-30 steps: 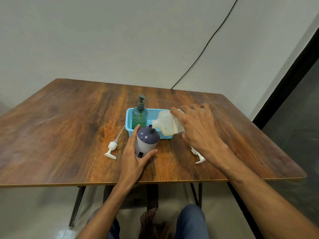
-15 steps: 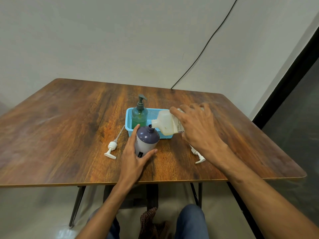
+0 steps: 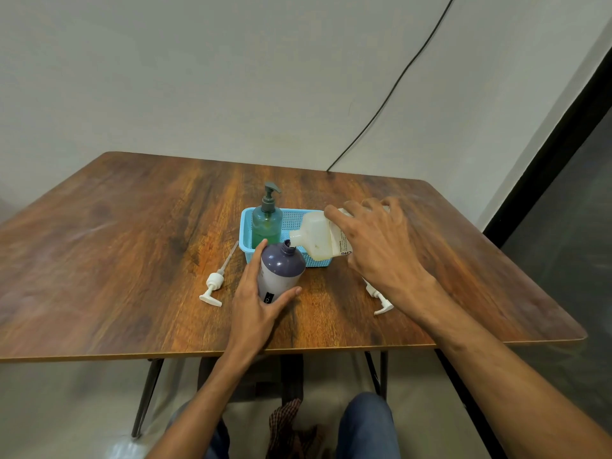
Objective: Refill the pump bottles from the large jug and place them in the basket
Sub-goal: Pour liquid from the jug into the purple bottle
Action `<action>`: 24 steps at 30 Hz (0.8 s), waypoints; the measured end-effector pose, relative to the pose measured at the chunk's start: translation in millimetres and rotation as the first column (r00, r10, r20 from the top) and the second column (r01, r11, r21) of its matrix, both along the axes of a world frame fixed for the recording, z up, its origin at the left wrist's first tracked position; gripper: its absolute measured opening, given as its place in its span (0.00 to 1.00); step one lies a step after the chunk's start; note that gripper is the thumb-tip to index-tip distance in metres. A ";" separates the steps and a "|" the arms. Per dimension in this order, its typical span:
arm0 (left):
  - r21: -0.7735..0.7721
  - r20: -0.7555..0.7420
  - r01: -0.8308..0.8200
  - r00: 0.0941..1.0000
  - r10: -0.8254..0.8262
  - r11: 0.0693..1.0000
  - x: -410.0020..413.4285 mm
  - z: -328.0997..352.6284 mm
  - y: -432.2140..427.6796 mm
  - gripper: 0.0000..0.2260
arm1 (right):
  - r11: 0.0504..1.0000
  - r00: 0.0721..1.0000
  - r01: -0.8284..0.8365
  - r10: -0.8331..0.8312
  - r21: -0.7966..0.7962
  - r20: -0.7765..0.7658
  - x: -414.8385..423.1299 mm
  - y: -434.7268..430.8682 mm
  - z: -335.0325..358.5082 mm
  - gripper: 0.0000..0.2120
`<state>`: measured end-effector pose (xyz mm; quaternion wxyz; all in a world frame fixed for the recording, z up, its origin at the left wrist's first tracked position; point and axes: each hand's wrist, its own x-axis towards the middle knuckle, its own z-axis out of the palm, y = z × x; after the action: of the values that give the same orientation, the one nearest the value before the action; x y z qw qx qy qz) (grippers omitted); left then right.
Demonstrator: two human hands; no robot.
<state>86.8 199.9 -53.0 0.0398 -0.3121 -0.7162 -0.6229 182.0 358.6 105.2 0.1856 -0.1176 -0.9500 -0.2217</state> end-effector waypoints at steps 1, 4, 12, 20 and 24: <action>0.001 0.000 0.001 1.000 -0.001 1.000 0.1 0.1 -0.2 0.44 | 1.000 1.000 -0.002 0.002 -0.001 0.002 -0.2 0.1 0.0 0.31; 0.001 0.001 -0.001 1.000 0.001 1.000 0.6 1.2 -0.9 0.44 | 1.000 1.000 -0.002 0.002 -0.006 0.008 -0.4 0.3 0.2 0.32; 0.013 0.010 0.004 1.000 -0.004 1.000 3.1 2.9 -2.4 0.44 | 1.000 1.000 0.007 -0.007 0.006 0.018 -0.1 -1.7 1.1 0.33; 0.016 0.003 0.008 1.000 -0.008 1.000 2.0 1.5 -1.9 0.44 | 1.000 1.000 0.008 -0.008 0.001 0.026 1.3 -4.1 3.9 0.32; 0.019 0.002 0.008 1.000 -0.008 1.000 2.0 1.5 -2.6 0.44 | 1.000 1.000 0.006 -0.006 0.001 0.025 1.7 -5.3 5.3 0.32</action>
<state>88.8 197.2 -51.5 0.0395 -0.3140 -0.7092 -0.6300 183.7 353.4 110.5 0.1730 -0.1178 -0.9518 -0.2241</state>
